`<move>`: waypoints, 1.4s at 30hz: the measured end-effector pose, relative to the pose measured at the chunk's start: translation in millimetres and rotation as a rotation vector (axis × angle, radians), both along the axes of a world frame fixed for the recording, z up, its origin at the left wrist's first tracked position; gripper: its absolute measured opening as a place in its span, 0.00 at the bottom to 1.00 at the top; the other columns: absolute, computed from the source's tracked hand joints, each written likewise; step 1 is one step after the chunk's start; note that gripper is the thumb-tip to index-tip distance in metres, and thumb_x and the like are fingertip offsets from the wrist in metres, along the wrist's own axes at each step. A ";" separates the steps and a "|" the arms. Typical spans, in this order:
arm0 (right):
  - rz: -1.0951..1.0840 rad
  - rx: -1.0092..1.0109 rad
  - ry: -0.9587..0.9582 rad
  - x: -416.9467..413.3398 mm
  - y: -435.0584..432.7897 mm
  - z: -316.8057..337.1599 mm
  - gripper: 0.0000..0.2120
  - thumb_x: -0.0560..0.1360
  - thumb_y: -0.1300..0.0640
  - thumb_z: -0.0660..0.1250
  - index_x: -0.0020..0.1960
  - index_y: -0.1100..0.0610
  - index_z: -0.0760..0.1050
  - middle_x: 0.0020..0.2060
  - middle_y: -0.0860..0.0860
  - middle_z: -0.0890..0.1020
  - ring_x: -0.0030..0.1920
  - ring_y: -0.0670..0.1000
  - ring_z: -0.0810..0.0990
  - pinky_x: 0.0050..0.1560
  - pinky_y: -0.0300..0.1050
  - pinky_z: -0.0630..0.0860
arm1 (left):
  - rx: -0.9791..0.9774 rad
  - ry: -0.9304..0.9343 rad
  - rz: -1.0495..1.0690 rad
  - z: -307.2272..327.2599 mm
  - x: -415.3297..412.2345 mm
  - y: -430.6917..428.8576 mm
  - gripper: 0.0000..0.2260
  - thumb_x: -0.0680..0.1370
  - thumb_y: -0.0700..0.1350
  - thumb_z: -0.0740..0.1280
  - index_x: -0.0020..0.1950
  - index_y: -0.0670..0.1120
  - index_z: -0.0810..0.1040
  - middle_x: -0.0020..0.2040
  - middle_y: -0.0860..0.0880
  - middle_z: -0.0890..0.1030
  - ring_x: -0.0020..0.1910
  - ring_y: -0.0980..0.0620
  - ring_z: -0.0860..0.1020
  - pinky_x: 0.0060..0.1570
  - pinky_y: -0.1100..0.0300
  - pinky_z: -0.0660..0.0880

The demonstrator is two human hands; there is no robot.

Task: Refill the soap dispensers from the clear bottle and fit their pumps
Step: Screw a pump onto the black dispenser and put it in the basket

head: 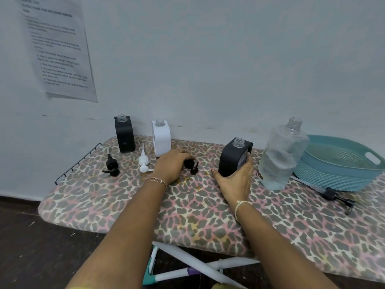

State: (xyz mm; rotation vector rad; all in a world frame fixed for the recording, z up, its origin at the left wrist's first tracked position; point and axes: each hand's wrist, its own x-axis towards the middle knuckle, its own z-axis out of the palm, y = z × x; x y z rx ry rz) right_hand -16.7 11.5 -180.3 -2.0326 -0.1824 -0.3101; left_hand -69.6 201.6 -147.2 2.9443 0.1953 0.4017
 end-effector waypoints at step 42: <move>-0.011 0.091 0.013 -1.6 -2.3 0.3 0.48 0.64 0.45 0.77 0.74 0.55 0.55 0.72 0.52 0.63 0.71 0.53 0.65 0.68 0.53 0.69 | -1.222 -0.378 -0.134 77.7 67.2 -119.4 0.13 0.79 0.42 0.67 0.63 0.41 0.76 0.55 0.46 0.81 0.49 0.58 0.78 0.46 0.73 0.73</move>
